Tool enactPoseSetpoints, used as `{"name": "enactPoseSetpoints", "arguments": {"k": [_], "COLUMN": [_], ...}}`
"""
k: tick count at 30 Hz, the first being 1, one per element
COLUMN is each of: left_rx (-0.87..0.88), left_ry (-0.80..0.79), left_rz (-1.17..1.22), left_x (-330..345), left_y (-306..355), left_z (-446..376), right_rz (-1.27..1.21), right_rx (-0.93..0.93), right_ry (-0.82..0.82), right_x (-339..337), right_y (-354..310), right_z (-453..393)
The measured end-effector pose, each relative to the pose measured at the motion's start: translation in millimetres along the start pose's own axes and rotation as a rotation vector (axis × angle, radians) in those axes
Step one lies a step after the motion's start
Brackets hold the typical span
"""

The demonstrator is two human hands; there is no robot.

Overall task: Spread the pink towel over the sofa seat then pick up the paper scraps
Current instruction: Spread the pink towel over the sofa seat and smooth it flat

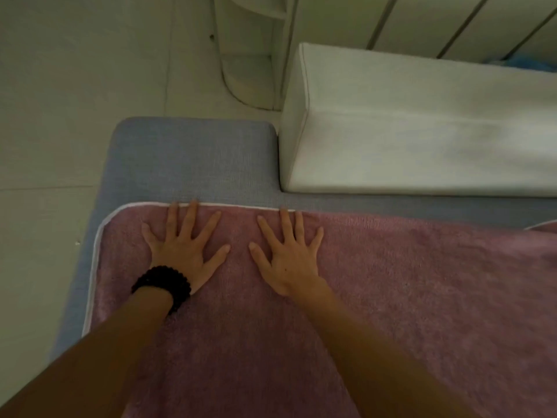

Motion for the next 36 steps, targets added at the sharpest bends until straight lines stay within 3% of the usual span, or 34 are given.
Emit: {"name": "enactPoseSetpoints", "arguments": {"k": [6,11,13,18,21,26,30,36], "left_rx": [-0.032,-0.109,-0.048,0.307,0.429,0.478,0.414,0.34], "left_ry": [-0.062,-0.202,-0.13,0.12,0.131,0.103,0.105,-0.071], "left_rz": [0.0,0.046,0.068,0.141,0.21,0.281,0.27,0.286], "left_x": [4,-12,-33,-97,-119,-119,-101,-57], "left_y": [-4,20,59,205,278,376,428,447], "left_z": [-1,-5,-14,-37,-65,-123,-176,-188], "right_rz": [-0.03,-0.124,-0.1,-0.048,-0.058,-0.114,-0.105,-0.138], "right_rx": [-0.021,0.052,0.089,0.163,0.235,0.31,0.291,0.253], "right_ry": [-0.081,-0.031,0.007,0.08,0.107,0.228,0.293,0.118], "right_x": [-9,-45,-70,-122,-145,-172,-191,-177], "right_y": [1,50,84,174,234,338,418,482], "right_z": [-6,31,47,67,65,43,-3,-45]}}
Point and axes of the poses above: each hand's wrist, its own z-axis away from the middle knuckle, its own x-axis out of the palm, y = z × x, the point moved 7 cm from there along -z, towards the middle knuckle, and after that the axes turned 11 degrees about x, right-handed, at the moved point
